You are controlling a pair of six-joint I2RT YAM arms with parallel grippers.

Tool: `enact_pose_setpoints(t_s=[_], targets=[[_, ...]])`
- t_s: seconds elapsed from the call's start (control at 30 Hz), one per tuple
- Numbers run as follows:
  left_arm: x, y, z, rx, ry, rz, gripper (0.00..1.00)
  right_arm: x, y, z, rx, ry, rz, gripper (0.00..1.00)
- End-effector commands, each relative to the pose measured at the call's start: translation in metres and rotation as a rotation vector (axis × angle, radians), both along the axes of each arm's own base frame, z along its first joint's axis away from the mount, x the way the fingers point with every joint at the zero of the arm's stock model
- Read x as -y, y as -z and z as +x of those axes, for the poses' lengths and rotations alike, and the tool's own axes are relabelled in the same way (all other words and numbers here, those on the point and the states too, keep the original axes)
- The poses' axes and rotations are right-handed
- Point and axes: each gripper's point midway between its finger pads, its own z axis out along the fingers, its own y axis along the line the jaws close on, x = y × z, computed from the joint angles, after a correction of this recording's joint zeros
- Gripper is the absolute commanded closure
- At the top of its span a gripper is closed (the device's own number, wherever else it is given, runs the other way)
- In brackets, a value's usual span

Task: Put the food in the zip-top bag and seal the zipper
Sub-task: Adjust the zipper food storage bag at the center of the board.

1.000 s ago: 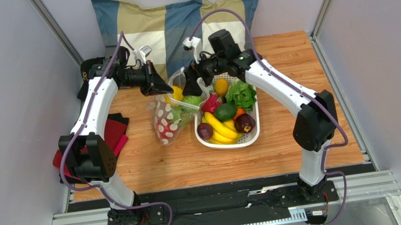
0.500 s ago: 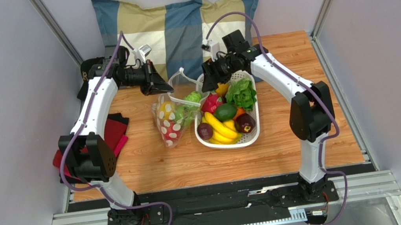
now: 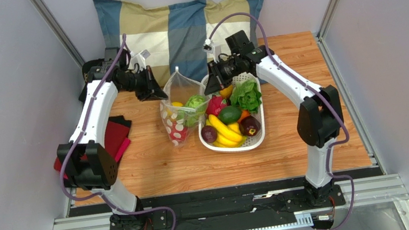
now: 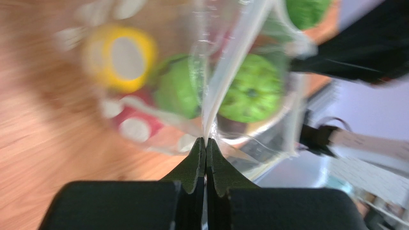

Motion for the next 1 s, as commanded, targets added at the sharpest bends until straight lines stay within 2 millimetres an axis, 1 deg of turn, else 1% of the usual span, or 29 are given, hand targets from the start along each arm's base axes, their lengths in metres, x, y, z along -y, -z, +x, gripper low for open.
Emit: enact_pose_setpoints(t_s=[0.0,0.03,0.1,0.13,0.2,0.23,0.27,0.33,0.4,0.43,0.47,0.5,0.53,0.6,0.67,0.73,0.77,0.8,0.83,0.87,0.9,0.93,0.97], targets=[[-0.064,0.0,0.003,0.145,-0.129,0.348,1.0,-0.023,-0.095,-0.026,0.187,-0.078,0.17,1.0],[-0.073,-0.003,0.001,0.16,-0.149,0.394,1.0,-0.027,-0.099,-0.031,0.186,-0.09,0.166,1.0],[-0.079,-0.007,0.0,0.187,-0.15,0.42,1.0,-0.029,-0.098,-0.034,0.192,-0.099,0.153,1.0],[-0.08,-0.013,-0.002,0.208,-0.152,0.423,1.0,-0.03,-0.095,-0.034,0.195,-0.093,0.135,1.0],[-0.078,-0.017,-0.005,0.219,-0.137,0.415,1.0,-0.031,-0.087,-0.03,0.195,-0.08,0.111,1.0],[-0.077,-0.015,-0.009,0.193,-0.123,0.412,1.0,-0.032,-0.085,-0.032,0.174,-0.084,0.108,1.0],[-0.074,-0.02,-0.01,0.2,-0.11,0.397,1.0,-0.034,-0.091,-0.031,0.175,-0.087,0.117,1.0],[-0.07,-0.018,-0.012,0.194,-0.085,0.386,1.0,-0.037,-0.094,-0.032,0.194,-0.086,0.113,1.0],[-0.066,-0.014,-0.014,0.18,-0.061,0.371,1.0,-0.037,-0.089,-0.03,0.209,-0.081,0.101,1.0],[-0.065,-0.012,-0.015,0.169,-0.055,0.368,1.0,-0.036,-0.084,-0.025,0.219,-0.062,0.082,1.0],[-0.063,-0.017,-0.015,0.173,-0.046,0.357,1.0,-0.036,-0.081,-0.025,0.195,-0.063,0.076,1.0],[-0.057,-0.02,-0.019,0.16,-0.019,0.32,1.0,-0.038,-0.091,-0.023,0.196,-0.072,0.094,1.0],[-0.053,-0.027,-0.02,0.176,-0.007,0.299,1.0,-0.039,-0.095,-0.03,0.174,-0.088,0.098,1.0],[-0.046,-0.048,-0.021,0.238,0.011,0.255,1.0,-0.039,-0.109,-0.029,0.181,-0.07,0.119,1.0],[-0.045,-0.056,-0.021,0.271,0.02,0.259,1.0,-0.04,-0.115,-0.032,0.162,-0.068,0.135,1.0],[-0.049,-0.046,-0.022,0.229,0.037,0.296,1.0,-0.041,-0.104,-0.031,0.137,-0.072,0.127,1.0],[-0.048,-0.049,-0.022,0.226,0.05,0.294,1.0,-0.041,-0.095,-0.03,0.112,-0.064,0.114,1.0],[-0.045,-0.04,-0.031,0.133,0.081,0.282,1.0,-0.042,-0.09,-0.03,0.082,-0.065,0.11,1.0],[-0.043,-0.044,-0.034,0.123,0.098,0.266,1.0,-0.046,-0.094,-0.046,0.007,-0.125,0.14,1.0],[-0.041,-0.055,-0.036,0.158,0.126,0.256,1.0,-0.046,-0.098,-0.053,-0.019,-0.147,0.154,1.0],[-0.038,-0.065,-0.044,0.179,0.151,0.23,1.0,-0.047,-0.103,-0.058,-0.022,-0.156,0.158,1.0],[-0.037,-0.072,-0.047,0.211,0.163,0.222,1.0,-0.045,-0.1,-0.057,-0.012,-0.146,0.151,1.0],[-0.036,-0.073,-0.051,0.227,0.172,0.22,1.0,-0.043,-0.104,-0.059,0.021,-0.136,0.157,1.0]])
